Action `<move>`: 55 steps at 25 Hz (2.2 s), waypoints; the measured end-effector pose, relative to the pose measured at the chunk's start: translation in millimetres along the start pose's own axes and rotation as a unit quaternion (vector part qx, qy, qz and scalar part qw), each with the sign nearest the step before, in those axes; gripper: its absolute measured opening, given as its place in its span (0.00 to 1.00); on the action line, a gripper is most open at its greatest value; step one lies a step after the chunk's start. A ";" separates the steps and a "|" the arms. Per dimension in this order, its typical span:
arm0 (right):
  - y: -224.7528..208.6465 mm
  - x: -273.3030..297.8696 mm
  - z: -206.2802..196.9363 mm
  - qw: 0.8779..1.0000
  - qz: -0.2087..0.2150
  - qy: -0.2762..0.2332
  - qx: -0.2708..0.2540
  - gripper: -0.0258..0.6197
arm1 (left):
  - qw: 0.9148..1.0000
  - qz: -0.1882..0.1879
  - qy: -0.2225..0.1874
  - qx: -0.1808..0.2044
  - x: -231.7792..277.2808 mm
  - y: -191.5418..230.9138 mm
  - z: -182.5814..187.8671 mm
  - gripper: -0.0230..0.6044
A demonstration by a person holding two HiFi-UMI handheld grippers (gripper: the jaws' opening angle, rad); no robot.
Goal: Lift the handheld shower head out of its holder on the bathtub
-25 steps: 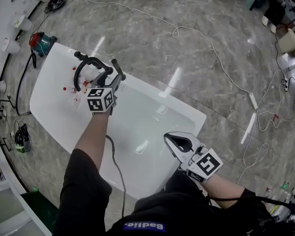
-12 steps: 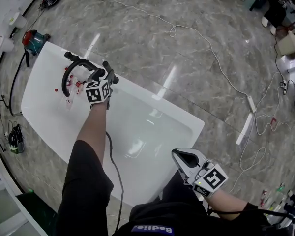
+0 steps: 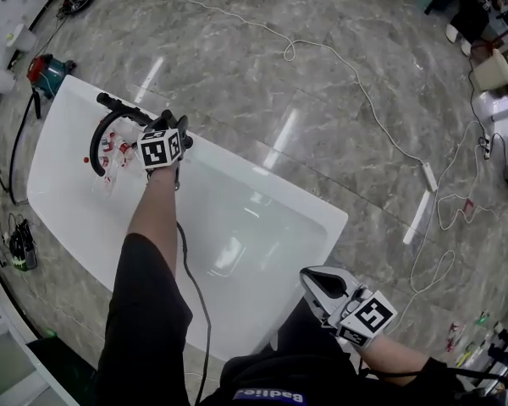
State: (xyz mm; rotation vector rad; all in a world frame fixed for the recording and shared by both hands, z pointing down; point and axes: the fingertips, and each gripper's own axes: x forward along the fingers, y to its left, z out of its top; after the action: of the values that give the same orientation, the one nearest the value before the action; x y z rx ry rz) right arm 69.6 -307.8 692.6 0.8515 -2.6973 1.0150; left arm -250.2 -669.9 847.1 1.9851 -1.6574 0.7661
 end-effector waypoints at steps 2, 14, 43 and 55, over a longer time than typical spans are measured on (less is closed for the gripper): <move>-2.9 -1.8 0.4 1.000 -0.006 0.000 0.007 0.04 | 1.000 0.005 0.006 0.005 0.8 0.2 0.7 0.26; 24.0 -11.9 17.7 1.000 0.000 -0.018 -0.006 0.04 | 1.000 0.012 -0.008 0.017 -49.3 -8.1 5.1 0.25; 267.7 -45.0 25.7 0.992 0.081 -0.054 -0.078 0.04 | 0.985 -0.055 -0.164 -0.021 -376.7 -51.7 -15.2 0.25; 369.4 -38.2 11.0 0.986 0.108 -0.050 -0.113 0.04 | 0.978 -0.082 -0.190 -0.006 -527.8 -51.9 -55.9 0.25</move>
State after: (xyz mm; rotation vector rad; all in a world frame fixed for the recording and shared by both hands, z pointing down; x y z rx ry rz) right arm -101.9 -70.8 463.5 0.5927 -2.9675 0.6971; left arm -274.2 -234.3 540.4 2.3343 -1.6594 0.3290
